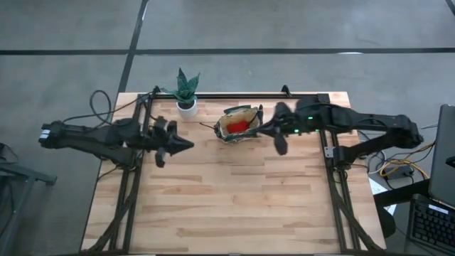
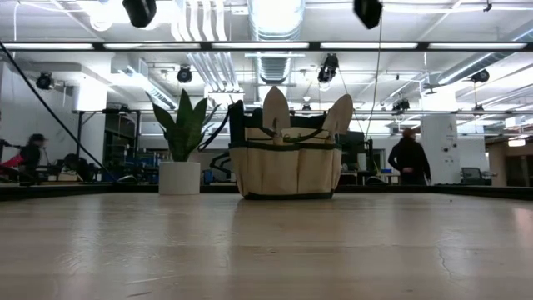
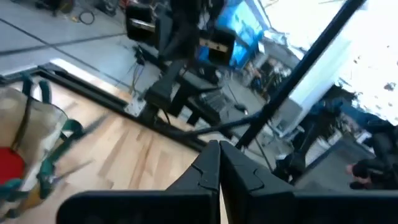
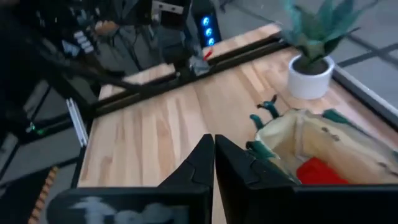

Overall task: Pick & Place Garden tools in Gardening bag
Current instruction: Return to Home Position

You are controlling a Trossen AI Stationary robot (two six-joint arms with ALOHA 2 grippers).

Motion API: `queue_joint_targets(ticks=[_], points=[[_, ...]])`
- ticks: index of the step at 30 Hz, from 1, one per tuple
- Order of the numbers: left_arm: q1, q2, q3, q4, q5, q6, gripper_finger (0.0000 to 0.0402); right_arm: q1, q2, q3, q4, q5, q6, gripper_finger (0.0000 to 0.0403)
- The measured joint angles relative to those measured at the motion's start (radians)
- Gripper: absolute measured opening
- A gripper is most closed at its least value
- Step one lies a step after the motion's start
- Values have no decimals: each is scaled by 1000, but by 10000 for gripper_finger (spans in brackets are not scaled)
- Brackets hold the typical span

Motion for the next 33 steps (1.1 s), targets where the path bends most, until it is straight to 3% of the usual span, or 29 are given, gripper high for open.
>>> queue_joint_targets(ticks=[5, 8, 13, 16, 20, 22, 26, 29, 33], points=[[-1, -78, 0, -119, 34, 77, 11, 2, -135, -65, -13, 18, -84, 8], [-1, -99, -2, -163, 2, 150, 15, 7, -214, -125, -14, 18, -86, 8], [-14, -128, -35, -59, 37, 335, 14, 6, -338, -291, 136, 17, -99, 8], [-15, -155, -76, 4, 42, 354, 14, 6, -414, -380, 192, 15, -61, 8], [-13, -204, -115, -212, 3, 377, 14, 6, -494, -456, 124, 16, -66, 8], [-13, -213, -151, -257, 2, 311, 14, 6, -526, -502, 146, 15, -64, 8], [-13, -225, -290, 40, 79, 373, 14, 6, -592, -604, 284, 15, -121, 8], [-12, -232, -412, 301, 103, 336, 14, 6, -641, -681, 342, 14, -131, 8], [-11, -237, -555, 479, 100, 308, 14, 6, -706, -776, 392, -44, -104, 8]])
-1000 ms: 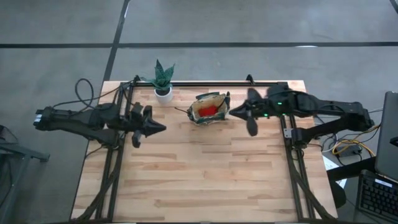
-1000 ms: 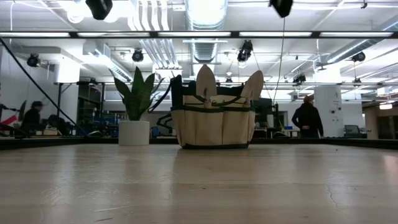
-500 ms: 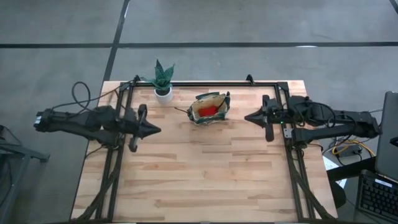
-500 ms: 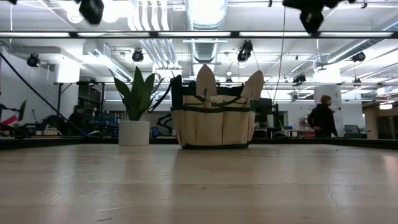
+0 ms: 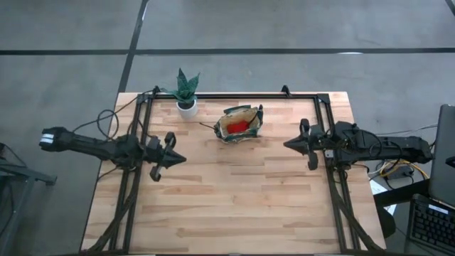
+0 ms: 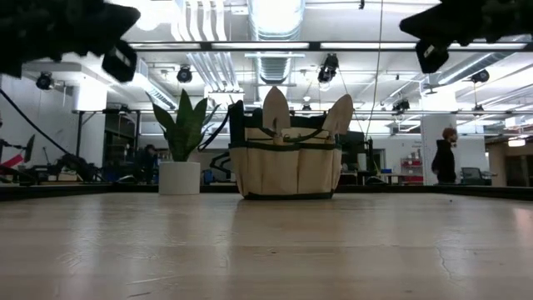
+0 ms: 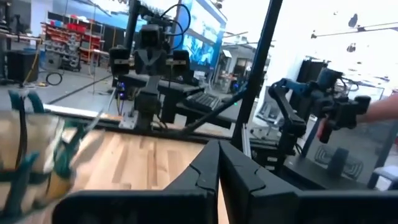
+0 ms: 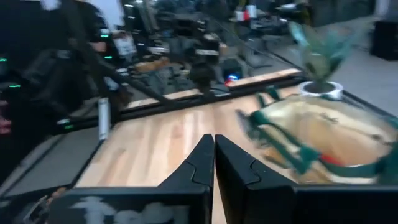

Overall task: Pick & Place Garden tools in Gardening bag
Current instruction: Return to Home Position

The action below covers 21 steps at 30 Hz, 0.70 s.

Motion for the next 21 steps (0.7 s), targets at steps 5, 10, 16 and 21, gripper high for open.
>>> queue_joint_targets(ticks=[5, 10, 16, 21], points=[[0, -34, -102, 50, -2, -46, 14, 0, -101, -107, 81, -29, 19, 8], [0, -81, -145, 105, -40, -36, 13, 0, -223, -191, 111, -27, 26, 8], [0, -167, -149, 84, -43, 34, 12, 0, -402, -246, 83, -21, 21, 8], [1, -228, -149, 3, -58, 37, 12, 0, -459, -267, -13, -19, 26, 8]])
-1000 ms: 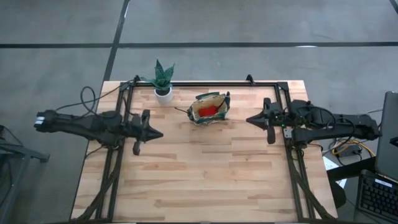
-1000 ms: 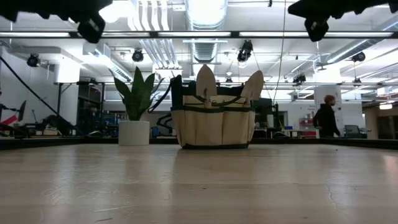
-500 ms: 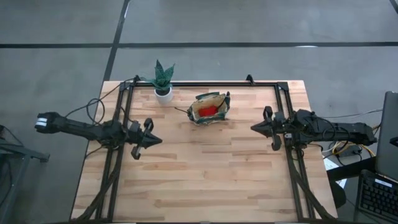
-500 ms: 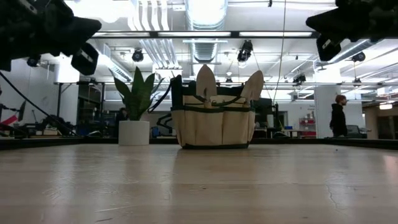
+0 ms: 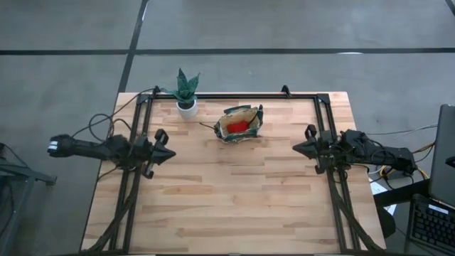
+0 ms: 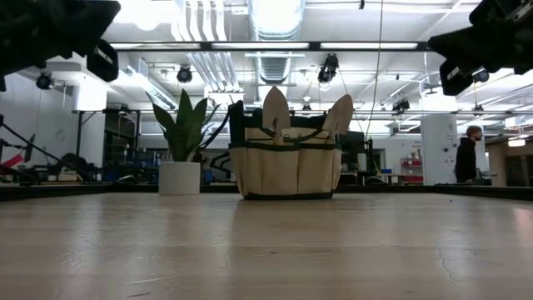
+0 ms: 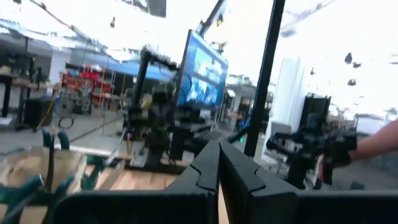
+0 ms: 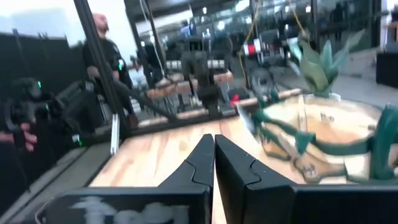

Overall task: Pick & Place Garden tools in Gardening bag
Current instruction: Return to Home Position

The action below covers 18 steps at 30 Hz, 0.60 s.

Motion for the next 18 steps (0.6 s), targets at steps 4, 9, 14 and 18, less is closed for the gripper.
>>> queue_joint_targets(ticks=[4, 9, 14, 18], points=[[0, -60, 0, -17, -1, 1, 12, 0, 6, 1, 3, -5, -4, 8], [0, -142, -1, -117, -6, 20, 12, 0, -1, 25, -104, -7, -38, 8], [0, -175, -1, -179, -58, 50, 12, 0, -1, -6, -110, -9, -66, 8], [1, -185, -2, -215, -62, 66, 12, 0, -1, -44, -103, -9, -57, 8]])
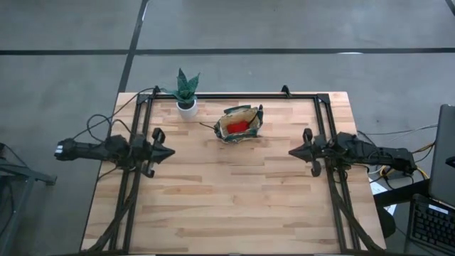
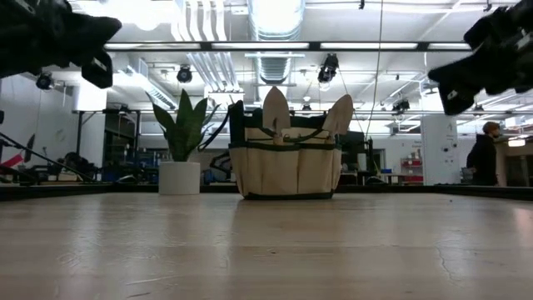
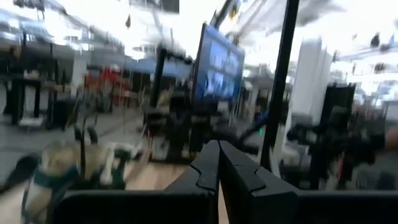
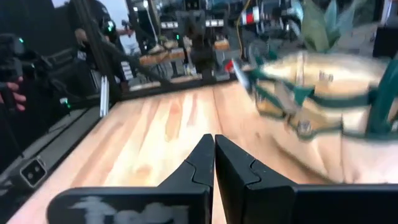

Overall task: Pick & Place Garden tools in Gardening bag
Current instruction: Return to Home Position

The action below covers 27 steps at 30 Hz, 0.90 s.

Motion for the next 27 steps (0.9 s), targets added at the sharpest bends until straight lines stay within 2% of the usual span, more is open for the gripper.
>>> queue_joint_targets(ticks=[9, 12, 17, 23, 27], points=[[0, -22, -1, -9, 35, 50, 12, 0, 14, -30, 38, 4, 74, 9], [0, -19, -1, -21, 34, 89, 12, 0, 16, -30, 38, 5, 71, 9], [0, -18, -1, -131, 23, 98, 12, 0, 16, -30, 39, 6, 70, 9], [0, -18, -2, -130, 3, 150, 12, 0, 16, -30, 38, 7, 68, 9], [0, -15, -2, -165, -15, 57, 12, 0, 15, -30, 39, 7, 67, 9]])
